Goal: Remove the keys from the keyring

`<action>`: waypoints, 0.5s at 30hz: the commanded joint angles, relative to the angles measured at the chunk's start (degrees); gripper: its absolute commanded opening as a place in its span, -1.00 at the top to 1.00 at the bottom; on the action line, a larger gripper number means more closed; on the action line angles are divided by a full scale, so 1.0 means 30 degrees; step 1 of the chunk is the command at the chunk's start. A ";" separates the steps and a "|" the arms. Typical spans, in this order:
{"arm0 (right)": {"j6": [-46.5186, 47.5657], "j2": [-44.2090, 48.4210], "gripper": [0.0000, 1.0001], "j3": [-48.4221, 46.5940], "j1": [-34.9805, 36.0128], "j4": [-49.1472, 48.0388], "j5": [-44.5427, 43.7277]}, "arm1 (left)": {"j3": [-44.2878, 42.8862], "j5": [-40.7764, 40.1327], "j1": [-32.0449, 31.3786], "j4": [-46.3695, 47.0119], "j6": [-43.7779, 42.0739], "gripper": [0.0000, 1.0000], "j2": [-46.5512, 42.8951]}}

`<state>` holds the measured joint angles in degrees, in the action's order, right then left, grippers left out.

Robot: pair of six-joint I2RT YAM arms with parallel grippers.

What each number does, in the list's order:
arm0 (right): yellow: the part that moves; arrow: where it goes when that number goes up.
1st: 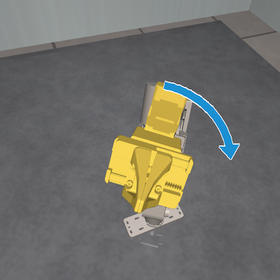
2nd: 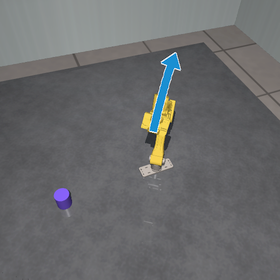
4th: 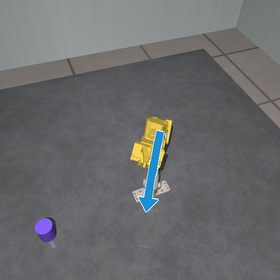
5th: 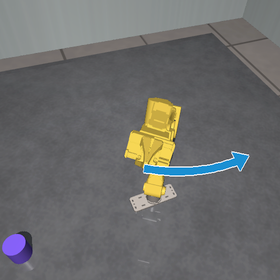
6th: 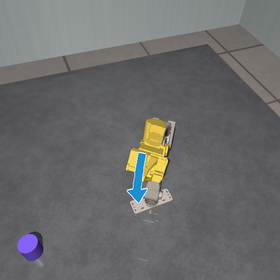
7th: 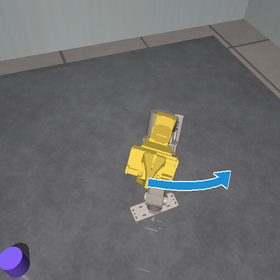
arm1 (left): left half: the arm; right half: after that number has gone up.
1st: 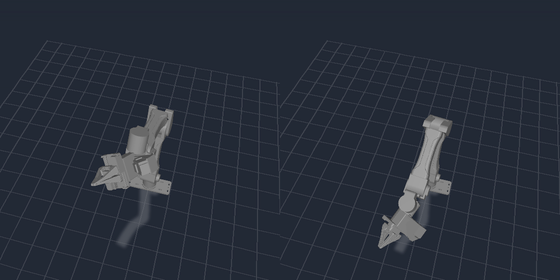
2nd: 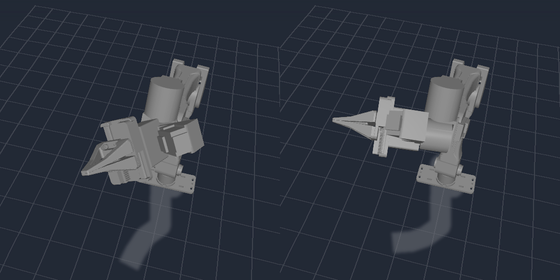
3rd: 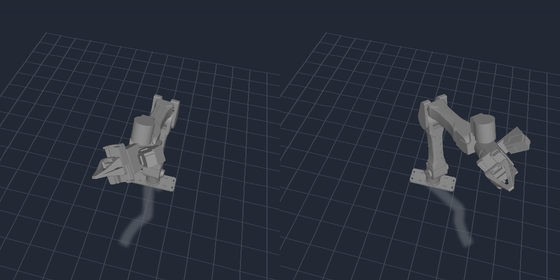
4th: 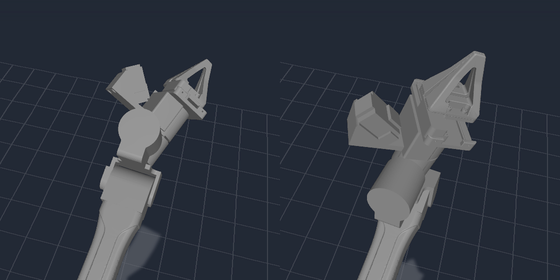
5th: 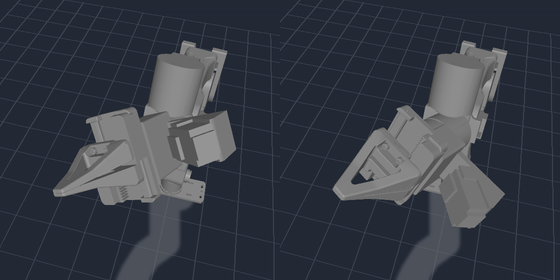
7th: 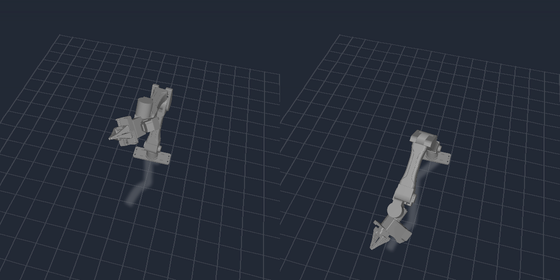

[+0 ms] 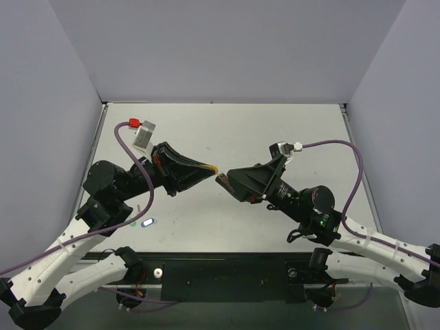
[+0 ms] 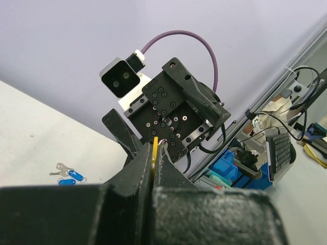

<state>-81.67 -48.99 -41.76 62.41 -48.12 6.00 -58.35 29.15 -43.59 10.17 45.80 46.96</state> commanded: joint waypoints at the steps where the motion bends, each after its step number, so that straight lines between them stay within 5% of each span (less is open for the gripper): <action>1: 0.0738 0.0481 -0.36 -0.0407 0.0143 -0.0456 -0.0008 | -0.0795 -0.0194 -0.0088 0.0007 -0.0443 1.00 -0.0302; 15: 0.0943 0.0979 -0.36 -0.0289 -0.0033 0.0160 -0.0447 | -0.0531 0.0070 -0.0088 0.0124 -0.0355 1.00 -0.0536</action>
<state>-80.29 -47.81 -41.76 62.35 -44.71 5.63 -58.35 29.17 -43.59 9.54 45.58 46.59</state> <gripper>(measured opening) 0.679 0.044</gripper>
